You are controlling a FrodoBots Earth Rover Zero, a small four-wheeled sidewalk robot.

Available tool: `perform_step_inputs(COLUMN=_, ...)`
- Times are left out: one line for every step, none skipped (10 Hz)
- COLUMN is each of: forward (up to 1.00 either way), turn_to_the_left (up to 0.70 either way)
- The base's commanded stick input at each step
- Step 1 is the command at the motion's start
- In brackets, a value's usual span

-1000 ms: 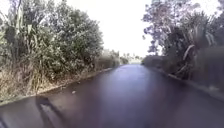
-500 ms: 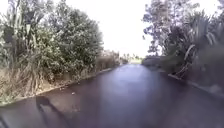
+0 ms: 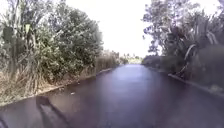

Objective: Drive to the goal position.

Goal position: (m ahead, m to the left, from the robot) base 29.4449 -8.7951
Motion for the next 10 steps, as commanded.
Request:
perform_step_inputs(forward=0.06, turn_to_the_left=0.00)
perform_step_inputs(forward=0.06, turn_to_the_left=0.00)
perform_step_inputs(forward=0.06, turn_to_the_left=0.00)
perform_step_inputs(forward=0.06, turn_to_the_left=0.00)
perform_step_inputs(forward=0.06, turn_to_the_left=0.00)
perform_step_inputs(forward=0.06, turn_to_the_left=0.00)
perform_step_inputs(forward=0.06, turn_to_the_left=0.00)
perform_step_inputs(forward=0.06, turn_to_the_left=0.00)
perform_step_inputs(forward=0.06, turn_to_the_left=0.00)
perform_step_inputs(forward=0.06, turn_to_the_left=0.00)
